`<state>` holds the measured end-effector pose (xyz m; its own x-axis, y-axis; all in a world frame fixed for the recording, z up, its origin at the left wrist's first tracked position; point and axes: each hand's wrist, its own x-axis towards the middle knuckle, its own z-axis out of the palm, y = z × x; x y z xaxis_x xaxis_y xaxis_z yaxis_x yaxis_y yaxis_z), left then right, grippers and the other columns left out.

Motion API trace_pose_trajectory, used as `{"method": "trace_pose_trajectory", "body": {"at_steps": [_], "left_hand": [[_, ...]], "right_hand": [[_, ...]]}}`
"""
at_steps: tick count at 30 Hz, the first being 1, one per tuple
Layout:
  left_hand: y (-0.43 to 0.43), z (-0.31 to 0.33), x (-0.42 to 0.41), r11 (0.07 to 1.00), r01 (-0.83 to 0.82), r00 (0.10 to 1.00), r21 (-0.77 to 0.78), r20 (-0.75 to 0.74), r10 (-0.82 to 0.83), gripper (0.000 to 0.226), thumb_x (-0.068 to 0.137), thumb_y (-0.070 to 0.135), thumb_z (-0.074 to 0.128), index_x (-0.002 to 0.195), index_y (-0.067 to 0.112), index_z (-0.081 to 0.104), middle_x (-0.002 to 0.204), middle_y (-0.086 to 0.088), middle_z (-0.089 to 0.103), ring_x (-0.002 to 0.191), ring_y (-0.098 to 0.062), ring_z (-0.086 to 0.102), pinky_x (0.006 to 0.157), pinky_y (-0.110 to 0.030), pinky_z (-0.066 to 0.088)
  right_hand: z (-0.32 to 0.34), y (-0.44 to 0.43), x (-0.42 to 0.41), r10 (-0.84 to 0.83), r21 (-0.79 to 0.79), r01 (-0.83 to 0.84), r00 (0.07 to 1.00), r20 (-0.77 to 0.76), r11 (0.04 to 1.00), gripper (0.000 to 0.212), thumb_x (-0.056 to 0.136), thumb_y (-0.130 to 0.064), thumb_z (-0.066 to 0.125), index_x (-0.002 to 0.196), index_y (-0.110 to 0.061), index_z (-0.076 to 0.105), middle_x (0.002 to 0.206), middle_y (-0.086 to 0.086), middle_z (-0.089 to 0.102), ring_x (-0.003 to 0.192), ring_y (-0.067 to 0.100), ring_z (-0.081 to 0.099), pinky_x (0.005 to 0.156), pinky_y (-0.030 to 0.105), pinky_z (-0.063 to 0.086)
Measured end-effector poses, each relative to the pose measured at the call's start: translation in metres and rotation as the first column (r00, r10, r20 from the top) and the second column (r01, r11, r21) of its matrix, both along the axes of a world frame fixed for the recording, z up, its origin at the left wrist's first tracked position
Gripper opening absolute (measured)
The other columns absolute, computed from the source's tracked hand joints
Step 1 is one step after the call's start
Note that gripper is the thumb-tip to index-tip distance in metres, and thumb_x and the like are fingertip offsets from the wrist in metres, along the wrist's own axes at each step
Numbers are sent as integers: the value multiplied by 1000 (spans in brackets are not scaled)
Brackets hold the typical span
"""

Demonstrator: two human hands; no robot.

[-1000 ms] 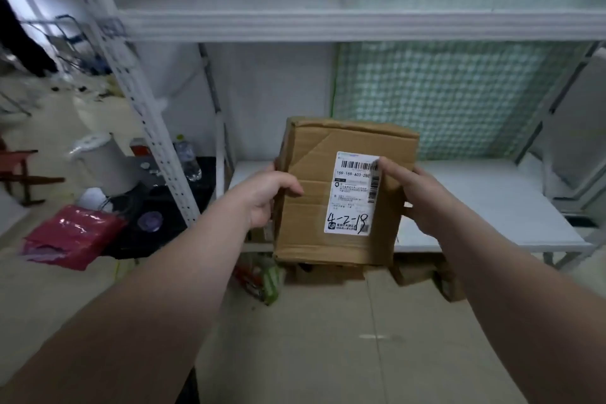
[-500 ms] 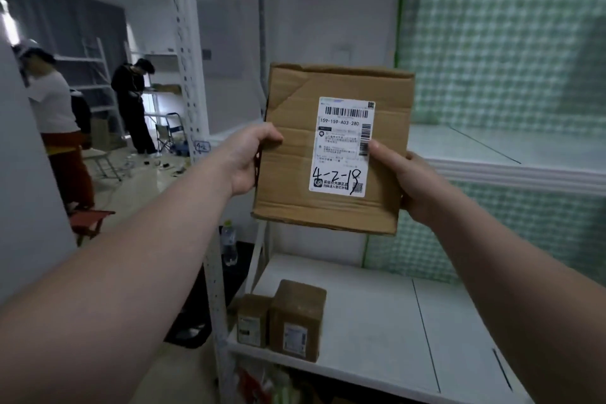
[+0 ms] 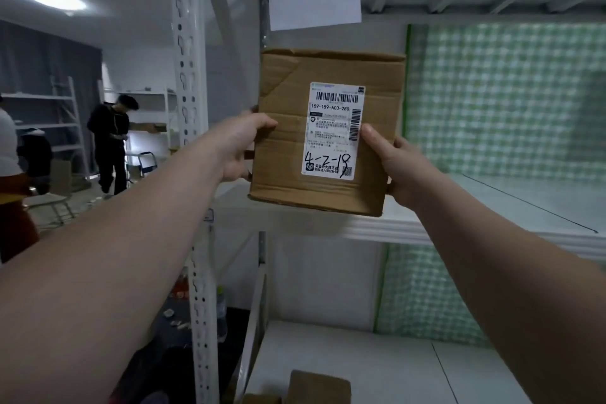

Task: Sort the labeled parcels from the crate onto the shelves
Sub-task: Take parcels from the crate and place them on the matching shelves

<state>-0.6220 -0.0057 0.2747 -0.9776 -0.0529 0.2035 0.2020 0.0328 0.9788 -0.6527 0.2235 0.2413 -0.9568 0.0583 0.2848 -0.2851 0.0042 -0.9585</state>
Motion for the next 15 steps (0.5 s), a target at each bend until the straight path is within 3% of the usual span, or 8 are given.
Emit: {"method": "trace_pose_trajectory", "body": {"at_steps": [2,5,8,12,15], "left_hand": [[-13,1,-21,999,31,999,-11,9,-30,22,96,27,50,118,28,51,109,-5,58,101,-26,55,81,-55,49],[-33,-3,-52,998,61,998,4,21,-61,21,98,27,48,118,32,49,108,-4,57,100,-25,55,83,-56,47],[-54,-11,-78,997,65,997,42,33,-67,31,98,26,46,128,33,46,109,-3,57,100,-25,54,85,-58,46],[-72,-24,-100,994,55,997,91,56,-60,34,99,24,45,132,32,46,108,-3,57,99,-25,54,77,-54,48],[-81,-33,-110,993,40,996,115,79,-49,34,100,24,44,132,32,48,109,-1,58,100,-24,54,83,-57,47]], "right_hand": [[-1,-14,-21,-23,0,23,999,33,1000,94,69,-63,75,145,-22,37,133,-1,59,115,23,59,100,56,45],[-4,-35,-49,-43,-17,44,999,31,999,70,77,-58,71,132,-23,47,126,-1,63,112,23,60,102,55,44],[-9,-56,-73,-53,-18,53,998,37,998,70,82,-53,69,139,-23,43,126,-1,63,109,21,62,101,52,45],[-14,-77,-93,-34,4,34,999,20,999,61,85,-49,68,136,-24,46,116,-5,64,95,13,62,81,40,50],[-22,-84,-105,-25,21,24,999,23,999,62,84,-50,68,137,-25,46,116,-6,65,96,12,63,76,36,48]]}}
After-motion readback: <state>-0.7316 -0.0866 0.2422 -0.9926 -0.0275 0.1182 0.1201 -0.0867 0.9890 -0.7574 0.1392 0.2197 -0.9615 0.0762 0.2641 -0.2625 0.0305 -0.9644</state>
